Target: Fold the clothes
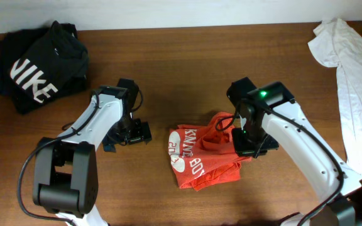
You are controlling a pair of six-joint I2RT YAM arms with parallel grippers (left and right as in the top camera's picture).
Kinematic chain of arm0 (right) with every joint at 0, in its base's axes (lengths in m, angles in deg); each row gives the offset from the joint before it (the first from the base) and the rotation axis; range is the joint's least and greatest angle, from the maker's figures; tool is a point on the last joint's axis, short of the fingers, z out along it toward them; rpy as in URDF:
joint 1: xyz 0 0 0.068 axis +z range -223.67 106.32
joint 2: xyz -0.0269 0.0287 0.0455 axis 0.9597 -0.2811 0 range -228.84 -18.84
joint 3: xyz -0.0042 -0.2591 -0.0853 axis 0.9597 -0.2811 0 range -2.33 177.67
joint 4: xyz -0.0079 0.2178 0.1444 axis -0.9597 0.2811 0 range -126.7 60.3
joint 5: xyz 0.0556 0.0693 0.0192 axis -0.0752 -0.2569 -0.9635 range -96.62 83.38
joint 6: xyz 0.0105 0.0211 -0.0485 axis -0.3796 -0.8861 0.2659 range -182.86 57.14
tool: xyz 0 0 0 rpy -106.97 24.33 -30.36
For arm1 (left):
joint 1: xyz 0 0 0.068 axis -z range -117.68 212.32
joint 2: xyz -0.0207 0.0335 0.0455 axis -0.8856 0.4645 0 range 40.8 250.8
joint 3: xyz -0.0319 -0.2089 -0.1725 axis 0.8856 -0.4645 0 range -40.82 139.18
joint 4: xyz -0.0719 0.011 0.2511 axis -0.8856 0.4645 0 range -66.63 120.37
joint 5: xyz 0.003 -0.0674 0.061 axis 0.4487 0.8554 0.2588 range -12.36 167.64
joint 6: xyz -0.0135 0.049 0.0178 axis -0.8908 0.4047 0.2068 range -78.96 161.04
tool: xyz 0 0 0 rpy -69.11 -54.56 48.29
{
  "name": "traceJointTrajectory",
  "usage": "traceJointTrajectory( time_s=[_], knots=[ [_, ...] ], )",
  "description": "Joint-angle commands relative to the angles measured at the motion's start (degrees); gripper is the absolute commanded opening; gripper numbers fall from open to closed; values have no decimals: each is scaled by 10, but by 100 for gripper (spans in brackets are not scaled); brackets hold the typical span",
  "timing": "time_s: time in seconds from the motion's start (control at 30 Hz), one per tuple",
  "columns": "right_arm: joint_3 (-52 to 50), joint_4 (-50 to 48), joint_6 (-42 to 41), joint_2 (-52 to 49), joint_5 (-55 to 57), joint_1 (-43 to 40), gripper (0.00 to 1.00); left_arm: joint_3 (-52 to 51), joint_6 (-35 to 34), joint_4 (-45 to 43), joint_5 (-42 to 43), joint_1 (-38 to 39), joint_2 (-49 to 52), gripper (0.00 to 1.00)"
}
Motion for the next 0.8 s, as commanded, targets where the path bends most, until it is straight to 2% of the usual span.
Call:
traceJointTrajectory(
  time_s=[0.0,0.03,0.07,0.2,0.27,0.3,0.33,0.4,0.47,0.53,0.6,0.7,0.73,0.77],
  knots=[
    [-77,2,-32,5,4,-4,16,-2,10,1,4,0,-2,99],
    [-101,2,-35,5,-9,-4,48,-2,10,-2,4,0,-2,99],
    [-108,5,-36,5,-24,-5,75,-2,10,-5,4,0,-2,99],
    [-36,5,-43,5,-25,-32,77,-2,10,-6,4,1,-2,99],
    [9,-45,12,5,-26,-49,91,-2,10,-6,4,0,-2,99],
    [7,-77,17,4,-28,-48,92,-2,10,-6,4,0,-2,99],
    [-5,-108,17,-4,-30,-45,89,-2,10,-6,4,0,-2,99],
    [-61,-189,16,-33,-54,-30,68,-2,10,-6,5,2,-2,99],
    [-91,-251,15,-62,-56,-22,63,-2,10,-6,5,3,-2,99],
    [-91,-280,15,-80,-60,-21,57,-2,10,-6,4,3,-2,99],
    [-91,-289,15,-90,-60,-22,56,-2,10,-6,4,3,-2,99],
    [-93,-309,15,-111,-49,-22,28,-2,10,-6,4,3,-2,99],
    [-94,-317,15,-118,-34,-22,11,-2,10,-6,4,3,-2,99],
    [-94,-320,14,-118,-13,-23,4,-2,10,-6,4,3,-2,99]
  ],
)
